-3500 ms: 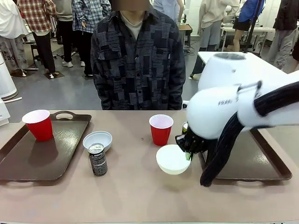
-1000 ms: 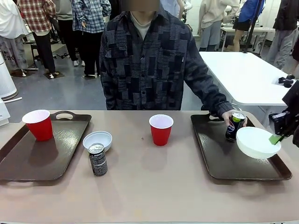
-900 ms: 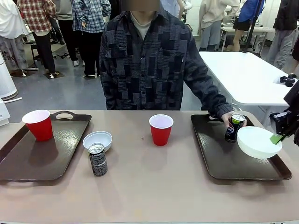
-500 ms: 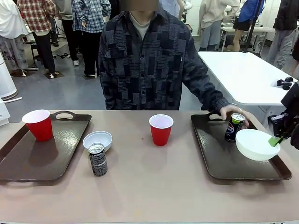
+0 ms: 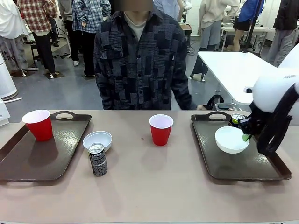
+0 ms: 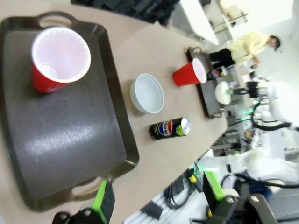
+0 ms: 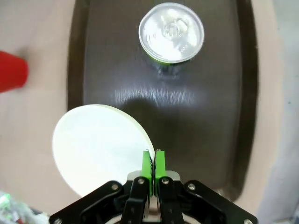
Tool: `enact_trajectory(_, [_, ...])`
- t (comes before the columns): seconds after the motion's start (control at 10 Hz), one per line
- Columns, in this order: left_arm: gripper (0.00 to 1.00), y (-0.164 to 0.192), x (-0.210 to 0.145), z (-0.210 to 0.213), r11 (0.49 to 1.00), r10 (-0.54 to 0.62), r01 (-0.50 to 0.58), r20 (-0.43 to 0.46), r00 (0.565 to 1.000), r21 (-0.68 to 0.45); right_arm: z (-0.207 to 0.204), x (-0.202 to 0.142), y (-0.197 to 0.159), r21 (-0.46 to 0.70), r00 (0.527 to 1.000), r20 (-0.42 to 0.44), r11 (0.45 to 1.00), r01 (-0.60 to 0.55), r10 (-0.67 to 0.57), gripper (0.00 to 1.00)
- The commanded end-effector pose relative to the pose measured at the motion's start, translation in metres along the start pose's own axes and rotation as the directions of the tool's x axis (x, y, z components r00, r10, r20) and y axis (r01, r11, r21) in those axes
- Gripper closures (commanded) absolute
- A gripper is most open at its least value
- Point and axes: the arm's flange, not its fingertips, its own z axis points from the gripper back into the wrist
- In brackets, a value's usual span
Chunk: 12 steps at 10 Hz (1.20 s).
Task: Prepare tableware on both trays.
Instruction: Pick up a Picnic Bowl from the table and place it on a Handle tray.
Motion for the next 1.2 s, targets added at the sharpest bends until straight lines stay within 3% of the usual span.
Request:
enact_trajectory(0.0, [0.00, 0.000, 0.000, 0.001, 1.000, -0.001, 0.001, 0.009, 1.000, -0.011, -0.034, -0.036, 0.000, -0.010, 1.000, 0.014, 1.000, 0.008, -0.008, 0.96])
enact_trajectory(0.4, [0.00, 0.000, 0.000, 0.001, 1.000, -0.001, 0.001, 0.009, 1.000, -0.011, -0.051, -0.041, -0.002, -0.038, 0.993, -0.110, 0.999, 0.025, -0.029, 0.96])
enact_trajectory(0.5, [0.00, 0.000, 0.000, 0.001, 1.000, -0.001, 0.001, 0.009, 1.000, -0.011, -0.047, -0.046, -0.001, -0.029, 0.992, -0.122, 0.999, 0.017, -0.020, 0.37])
enact_trajectory(0.7, [0.00, 0.000, 0.000, 0.001, 1.000, -0.001, 0.001, 0.009, 1.000, -0.011, -0.027, -0.055, 0.001, -0.023, 0.987, -0.158, 1.000, 0.003, -0.007, 0.37])
enact_trajectory(0.8, [0.00, 0.000, 0.000, 0.001, 1.000, -0.001, 0.001, 0.009, 1.000, -0.011, -0.012, -0.060, 0.002, -0.015, 0.984, -0.178, 1.000, -0.005, 0.003, 0.73])
enact_trajectory(1.1, [0.00, 0.000, 0.000, 0.001, 1.000, -0.001, 0.001, 0.009, 1.000, -0.011, 0.049, -0.074, 0.004, -0.029, 0.957, -0.282, 0.997, -0.076, 0.065, 0.44])
